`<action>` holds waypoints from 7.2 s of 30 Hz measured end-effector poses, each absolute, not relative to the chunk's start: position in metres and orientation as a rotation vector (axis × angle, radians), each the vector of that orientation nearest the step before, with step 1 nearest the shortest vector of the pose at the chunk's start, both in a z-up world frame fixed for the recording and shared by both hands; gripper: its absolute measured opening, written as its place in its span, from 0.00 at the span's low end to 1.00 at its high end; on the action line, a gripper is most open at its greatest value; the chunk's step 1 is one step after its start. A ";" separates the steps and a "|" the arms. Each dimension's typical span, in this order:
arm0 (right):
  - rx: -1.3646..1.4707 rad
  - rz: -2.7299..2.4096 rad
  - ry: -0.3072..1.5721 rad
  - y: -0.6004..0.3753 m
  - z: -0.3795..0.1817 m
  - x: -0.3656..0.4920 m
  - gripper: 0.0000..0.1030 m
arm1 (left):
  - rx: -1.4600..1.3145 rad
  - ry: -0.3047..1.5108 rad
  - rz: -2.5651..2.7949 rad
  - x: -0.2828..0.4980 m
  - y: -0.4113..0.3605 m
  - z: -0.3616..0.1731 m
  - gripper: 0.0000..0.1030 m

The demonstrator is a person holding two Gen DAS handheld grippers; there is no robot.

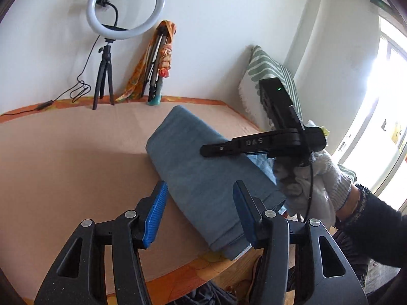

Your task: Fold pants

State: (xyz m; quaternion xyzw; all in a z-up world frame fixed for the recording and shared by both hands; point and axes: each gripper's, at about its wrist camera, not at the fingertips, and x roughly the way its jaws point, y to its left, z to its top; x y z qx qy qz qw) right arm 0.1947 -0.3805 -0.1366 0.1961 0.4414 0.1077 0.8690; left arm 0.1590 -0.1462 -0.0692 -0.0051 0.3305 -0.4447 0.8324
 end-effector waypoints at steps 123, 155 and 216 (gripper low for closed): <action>0.275 -0.150 0.766 -0.578 -0.126 0.054 0.17 | -0.076 0.996 -1.190 0.199 -0.346 -0.135 0.16; 0.145 -0.210 0.628 -0.678 -0.031 0.272 0.15 | 0.020 0.774 -1.142 0.381 -0.478 -0.058 0.15; 0.072 -0.495 0.597 -0.559 -0.017 0.141 0.99 | 0.191 0.630 -0.864 0.213 -0.368 -0.026 0.80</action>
